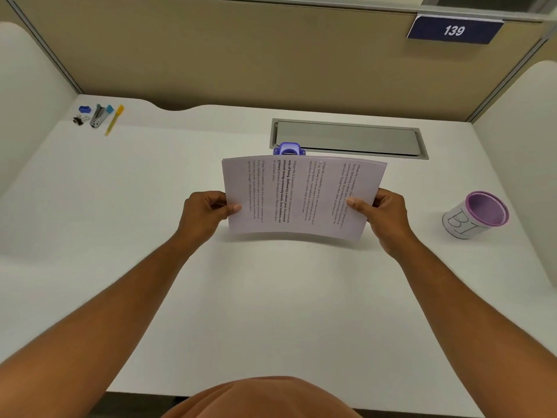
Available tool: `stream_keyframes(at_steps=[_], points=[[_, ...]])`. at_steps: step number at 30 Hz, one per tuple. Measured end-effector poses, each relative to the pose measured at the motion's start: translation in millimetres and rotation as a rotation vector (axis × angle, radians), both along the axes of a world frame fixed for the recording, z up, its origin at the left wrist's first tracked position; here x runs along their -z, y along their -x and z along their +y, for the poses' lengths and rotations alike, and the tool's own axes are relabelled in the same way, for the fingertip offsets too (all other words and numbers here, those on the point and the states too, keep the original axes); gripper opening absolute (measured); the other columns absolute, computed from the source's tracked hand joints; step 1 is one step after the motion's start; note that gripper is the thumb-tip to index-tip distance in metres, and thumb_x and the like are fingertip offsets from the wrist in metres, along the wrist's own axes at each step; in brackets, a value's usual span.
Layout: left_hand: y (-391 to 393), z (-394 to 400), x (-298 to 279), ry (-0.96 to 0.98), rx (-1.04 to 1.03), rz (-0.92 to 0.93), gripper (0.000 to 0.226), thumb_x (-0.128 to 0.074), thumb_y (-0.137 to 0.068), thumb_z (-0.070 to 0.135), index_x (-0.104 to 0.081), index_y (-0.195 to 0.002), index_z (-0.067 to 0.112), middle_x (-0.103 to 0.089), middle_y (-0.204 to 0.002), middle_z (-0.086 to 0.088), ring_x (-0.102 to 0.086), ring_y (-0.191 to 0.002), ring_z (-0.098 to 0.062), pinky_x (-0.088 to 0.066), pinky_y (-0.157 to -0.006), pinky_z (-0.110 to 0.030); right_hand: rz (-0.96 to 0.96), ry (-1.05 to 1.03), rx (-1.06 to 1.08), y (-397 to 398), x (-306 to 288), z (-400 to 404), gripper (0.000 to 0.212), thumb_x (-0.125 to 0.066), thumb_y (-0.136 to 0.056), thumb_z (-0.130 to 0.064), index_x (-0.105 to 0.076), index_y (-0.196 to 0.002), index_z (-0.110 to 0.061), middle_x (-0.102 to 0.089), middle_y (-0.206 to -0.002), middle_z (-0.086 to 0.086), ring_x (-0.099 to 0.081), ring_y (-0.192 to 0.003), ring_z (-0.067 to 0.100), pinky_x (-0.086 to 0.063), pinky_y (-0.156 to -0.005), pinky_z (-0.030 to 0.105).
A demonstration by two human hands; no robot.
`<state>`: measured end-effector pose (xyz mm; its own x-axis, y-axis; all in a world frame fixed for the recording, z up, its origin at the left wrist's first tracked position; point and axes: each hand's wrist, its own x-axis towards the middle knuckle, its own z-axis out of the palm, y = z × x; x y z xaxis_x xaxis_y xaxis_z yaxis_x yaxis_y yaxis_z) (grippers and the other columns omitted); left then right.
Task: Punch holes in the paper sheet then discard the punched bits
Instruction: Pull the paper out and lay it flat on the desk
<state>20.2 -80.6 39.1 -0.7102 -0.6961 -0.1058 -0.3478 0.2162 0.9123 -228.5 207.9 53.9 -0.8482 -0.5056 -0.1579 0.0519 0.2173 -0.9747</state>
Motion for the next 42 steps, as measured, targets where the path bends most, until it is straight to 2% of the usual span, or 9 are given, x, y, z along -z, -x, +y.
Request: stream_keyframes(at_steps=[3,6,11,16,25,31,34,38,42], points=[[-1.1,0.5,-0.3,-0.062,0.000,0.012,0.020,-0.078,-0.096,0.010,-0.081,-0.114,0.002,-0.082,-0.108,-0.011,-0.080,-0.094,-0.024,-0.067,-0.084,-0.031,0.002,-0.006,-0.001,1.5,0.0,-0.2,0.024,-0.086,-0.084,-0.015,-0.079,-0.105,-0.025,-0.081,-0.107,-0.005,-0.079,-0.095,0.017,-0.064,-0.084,0.036],[-4.3,-0.4,1.2,-0.104,0.021,0.009,0.022,-0.072,-0.100,0.007,-0.079,-0.120,0.000,-0.081,-0.113,-0.014,-0.080,-0.100,-0.031,-0.067,-0.089,-0.042,0.011,-0.008,0.004,3.0,-1.9,-1.4,0.028,-0.088,-0.082,-0.015,-0.077,-0.105,-0.026,-0.082,-0.105,-0.009,-0.080,-0.094,0.014,-0.065,-0.081,0.031],[-8.2,-1.8,0.6,-0.105,-0.014,0.029,0.021,-0.077,-0.096,0.005,-0.081,-0.116,0.005,-0.083,-0.106,-0.007,-0.081,-0.094,-0.023,-0.068,-0.080,-0.030,0.036,-0.031,-0.008,8.2,-6.6,-5.1,0.030,-0.088,-0.081,-0.011,-0.075,-0.103,-0.027,-0.082,-0.102,-0.011,-0.079,-0.094,0.013,-0.065,-0.082,0.031],[-7.1,-5.0,-2.4,-0.038,-0.049,0.066,0.016,-0.080,-0.094,0.008,-0.083,-0.109,0.010,-0.083,-0.094,0.016,-0.080,-0.084,-0.008,-0.066,-0.075,-0.023,0.082,0.009,-0.024,9.8,-15.9,-5.6,0.030,-0.086,-0.084,-0.012,-0.076,-0.104,-0.031,-0.081,-0.105,-0.011,-0.079,-0.098,0.013,-0.065,-0.085,0.031],[-3.8,-4.0,-5.5,-0.034,-0.037,0.086,0.020,-0.079,-0.095,0.009,-0.082,-0.115,0.007,-0.083,-0.104,-0.002,-0.081,-0.088,-0.011,-0.067,-0.080,-0.027,0.055,0.013,0.003,8.9,-17.5,-1.1,0.028,-0.087,-0.082,-0.011,-0.076,-0.105,-0.023,-0.082,-0.106,-0.004,-0.079,-0.098,0.018,-0.064,-0.088,0.040],[-16.7,-2.9,-8.1,-0.286,-0.030,0.087,0.026,-0.080,-0.092,0.004,-0.080,-0.118,0.000,-0.083,-0.111,-0.012,-0.082,-0.098,-0.027,-0.067,-0.086,-0.034,0.092,-0.108,0.074,10.8,-18.3,-13.9,0.037,-0.095,-0.072,-0.022,-0.069,-0.099,-0.025,-0.082,-0.086,-0.005,-0.080,-0.080,0.016,-0.065,-0.076,0.033],[-30.9,-0.4,-5.3,-0.411,-0.062,0.087,0.025,-0.081,-0.091,0.004,-0.080,-0.116,0.000,-0.084,-0.108,-0.010,-0.082,-0.094,-0.024,-0.066,-0.078,-0.027,0.129,-0.176,0.109,12.5,-18.1,-30.7,0.042,-0.096,-0.071,-0.028,-0.071,-0.104,-0.022,-0.080,-0.089,-0.002,-0.079,-0.080,0.017,-0.061,-0.075,0.032],[-58.3,4.7,2.8,-0.526,-0.174,0.103,0.020,-0.080,-0.092,0.006,-0.081,-0.112,0.003,-0.084,-0.105,-0.008,-0.081,-0.088,-0.020,-0.065,-0.076,-0.024,0.160,-0.209,0.066,8.3,-16.6,-64.5,0.038,-0.092,-0.077,-0.024,-0.075,-0.110,-0.020,-0.077,-0.083,-0.011,-0.074,-0.068,0.000,-0.053,-0.068,0.019],[-97.5,6.5,11.6,-0.626,-0.326,0.133,0.021,-0.079,-0.093,0.003,-0.079,-0.113,-0.003,-0.084,-0.106,-0.012,-0.082,-0.091,-0.024,-0.066,-0.076,-0.026,0.150,-0.231,-0.024,-6.2,-10.4,-109.8,0.034,-0.088,-0.083,-0.022,-0.077,-0.115,-0.019,-0.078,-0.091,-0.003,-0.075,-0.079,0.011,-0.057,-0.076,0.024]])
